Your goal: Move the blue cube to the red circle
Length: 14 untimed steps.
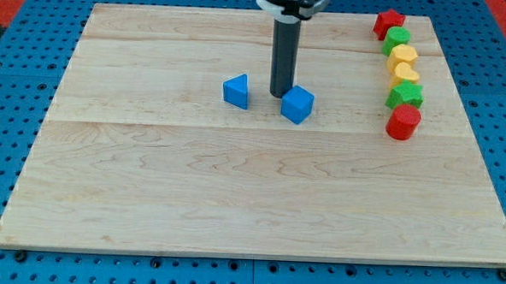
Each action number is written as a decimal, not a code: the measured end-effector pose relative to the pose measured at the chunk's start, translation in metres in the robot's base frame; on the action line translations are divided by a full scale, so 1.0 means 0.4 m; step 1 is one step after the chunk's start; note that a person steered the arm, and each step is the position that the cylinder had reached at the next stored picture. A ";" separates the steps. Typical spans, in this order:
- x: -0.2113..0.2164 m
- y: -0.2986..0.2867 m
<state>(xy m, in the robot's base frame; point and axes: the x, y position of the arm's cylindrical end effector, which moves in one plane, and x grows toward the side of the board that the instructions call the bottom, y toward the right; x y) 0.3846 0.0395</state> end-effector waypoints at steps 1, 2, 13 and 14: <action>0.060 0.033; 0.132 0.077; 0.318 0.445; 0.309 0.442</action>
<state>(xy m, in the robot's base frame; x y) 0.5082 0.2165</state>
